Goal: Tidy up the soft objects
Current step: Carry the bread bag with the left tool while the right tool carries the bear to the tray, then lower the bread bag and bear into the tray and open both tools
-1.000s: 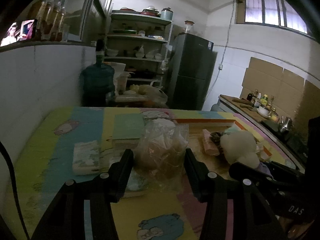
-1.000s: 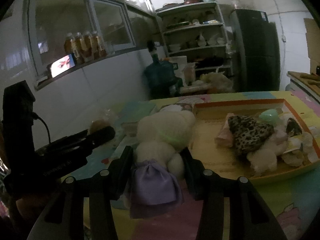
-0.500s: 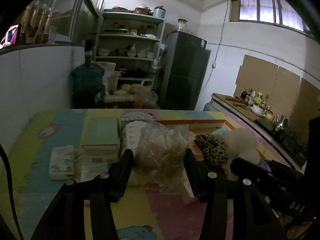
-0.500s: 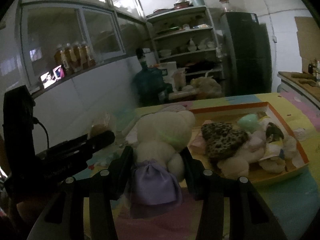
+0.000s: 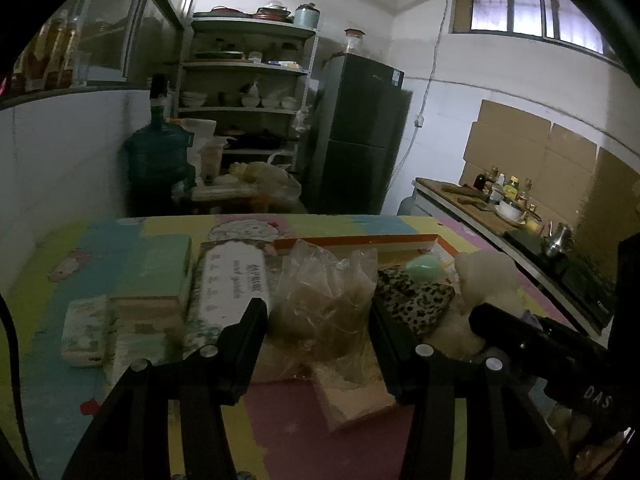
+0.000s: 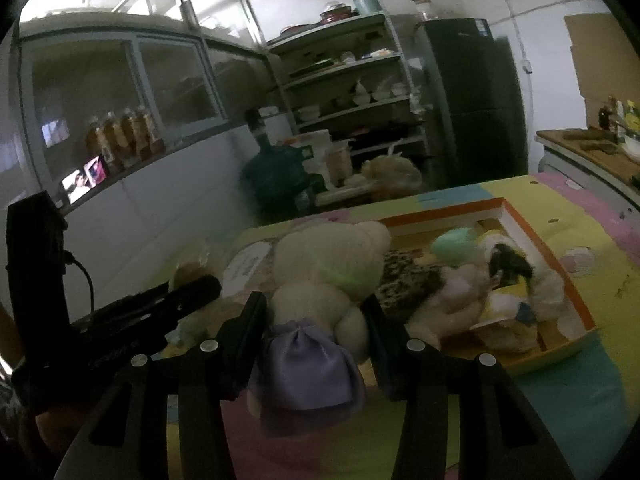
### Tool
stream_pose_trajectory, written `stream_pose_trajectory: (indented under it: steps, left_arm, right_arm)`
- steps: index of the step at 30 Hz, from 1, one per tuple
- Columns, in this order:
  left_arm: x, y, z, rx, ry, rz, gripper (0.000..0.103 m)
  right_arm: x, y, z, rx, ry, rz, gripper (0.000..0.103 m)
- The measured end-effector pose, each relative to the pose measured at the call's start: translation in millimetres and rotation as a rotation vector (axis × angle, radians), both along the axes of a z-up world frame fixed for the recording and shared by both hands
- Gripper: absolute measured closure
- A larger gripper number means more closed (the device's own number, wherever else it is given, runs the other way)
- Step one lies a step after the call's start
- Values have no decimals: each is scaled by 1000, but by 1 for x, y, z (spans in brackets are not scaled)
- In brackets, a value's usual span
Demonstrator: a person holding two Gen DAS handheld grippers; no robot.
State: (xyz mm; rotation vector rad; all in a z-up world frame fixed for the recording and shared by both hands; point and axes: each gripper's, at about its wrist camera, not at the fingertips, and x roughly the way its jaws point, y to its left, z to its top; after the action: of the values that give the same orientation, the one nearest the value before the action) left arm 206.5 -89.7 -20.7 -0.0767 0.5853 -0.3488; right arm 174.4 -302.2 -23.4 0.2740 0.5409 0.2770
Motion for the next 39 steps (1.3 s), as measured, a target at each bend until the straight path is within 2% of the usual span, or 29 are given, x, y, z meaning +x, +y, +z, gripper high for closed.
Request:
stream_pose_trajectory:
  steps: [18, 39]
  left_arm:
    - [26, -53, -16, -37, 61, -57, 51]
    - [49, -80, -40, -46, 134, -60, 51]
  right_arm:
    - [6, -73, -11, 43, 9, -137, 53]
    - [48, -93, -5, 72, -6, -121, 53]
